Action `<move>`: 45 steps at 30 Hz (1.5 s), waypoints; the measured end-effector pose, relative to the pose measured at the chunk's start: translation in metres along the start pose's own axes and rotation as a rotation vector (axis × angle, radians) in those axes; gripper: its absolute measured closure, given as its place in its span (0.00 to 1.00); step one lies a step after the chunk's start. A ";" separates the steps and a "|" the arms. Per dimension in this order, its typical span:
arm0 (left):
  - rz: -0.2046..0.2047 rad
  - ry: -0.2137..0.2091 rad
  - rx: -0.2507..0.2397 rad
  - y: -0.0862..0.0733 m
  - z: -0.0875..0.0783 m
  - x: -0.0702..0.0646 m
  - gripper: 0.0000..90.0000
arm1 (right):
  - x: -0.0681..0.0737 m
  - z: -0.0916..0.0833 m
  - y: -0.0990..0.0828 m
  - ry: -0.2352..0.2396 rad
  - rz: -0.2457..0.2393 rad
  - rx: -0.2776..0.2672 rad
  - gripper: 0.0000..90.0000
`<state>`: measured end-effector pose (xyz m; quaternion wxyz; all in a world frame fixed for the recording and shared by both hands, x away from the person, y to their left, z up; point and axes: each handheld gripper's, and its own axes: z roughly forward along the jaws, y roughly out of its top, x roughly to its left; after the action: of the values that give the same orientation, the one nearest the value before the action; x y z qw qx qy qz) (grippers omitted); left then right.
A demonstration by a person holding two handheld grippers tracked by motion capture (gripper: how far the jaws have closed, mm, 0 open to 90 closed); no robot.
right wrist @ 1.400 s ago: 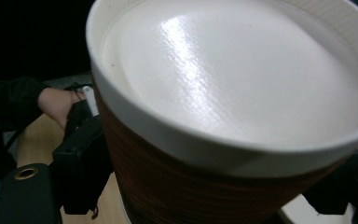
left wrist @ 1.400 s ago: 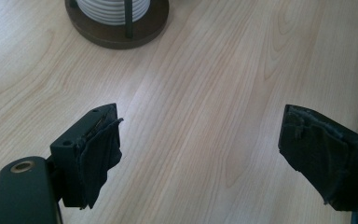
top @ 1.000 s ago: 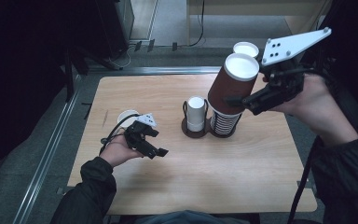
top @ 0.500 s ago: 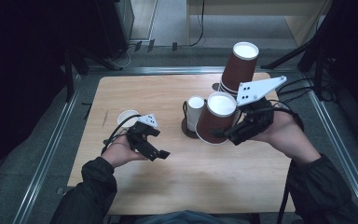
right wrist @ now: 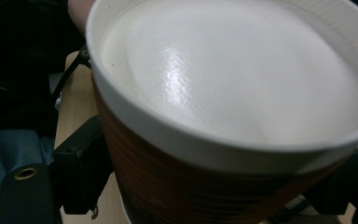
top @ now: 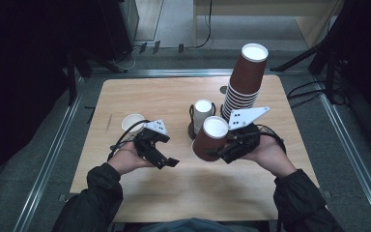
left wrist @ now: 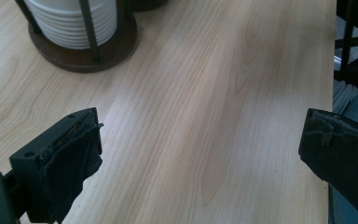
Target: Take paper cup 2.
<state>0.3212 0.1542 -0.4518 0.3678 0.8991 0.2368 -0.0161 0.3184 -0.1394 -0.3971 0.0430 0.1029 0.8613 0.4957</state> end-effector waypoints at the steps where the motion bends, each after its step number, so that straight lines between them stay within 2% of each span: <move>1: 0.008 -0.001 0.002 0.000 0.000 0.000 0.00 | -0.001 0.005 -0.004 0.004 0.005 -0.002 0.18; 6: 0.011 -0.006 -0.008 -0.001 0.001 0.000 0.00 | -0.003 0.025 -0.020 0.032 0.042 -0.038 0.18; 9: 0.022 -0.021 -0.018 -0.002 0.001 0.002 0.00 | -0.003 0.032 -0.026 0.038 0.051 -0.048 0.18; 12: 0.016 -0.027 -0.023 -0.002 0.003 0.002 0.00 | -0.003 0.038 -0.031 0.042 0.064 -0.049 0.18; 15: 0.021 -0.047 -0.021 -0.002 0.005 0.000 0.00 | -0.004 0.044 -0.035 0.045 0.068 -0.050 0.18; 17: 0.024 -0.077 -0.031 -0.001 0.007 -0.002 0.00 | -0.005 0.047 -0.037 0.057 0.081 -0.065 0.18; 20: 0.044 -0.071 -0.028 0.000 0.010 -0.004 0.00 | -0.005 0.053 -0.041 0.079 0.087 -0.088 0.18; 24: 0.039 -0.069 -0.020 0.000 0.016 -0.004 0.00 | -0.002 0.063 -0.045 0.114 0.102 -0.112 0.18; 32: 0.047 -0.095 -0.035 0.000 0.019 -0.003 0.00 | -0.003 0.067 -0.045 0.138 0.123 -0.202 0.18; 39: 0.072 -0.104 -0.039 0.002 0.023 -0.008 0.00 | -0.003 0.069 -0.045 0.151 0.144 -0.242 0.18; 45: 0.065 -0.117 -0.053 0.003 0.024 -0.008 0.00 | -0.004 0.071 -0.045 0.172 0.173 -0.276 0.18</move>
<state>0.3192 0.1331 -0.4661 0.4051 0.8938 0.1859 -0.0505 0.3285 -0.1023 -0.4717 -0.0598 0.1272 0.7736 0.6179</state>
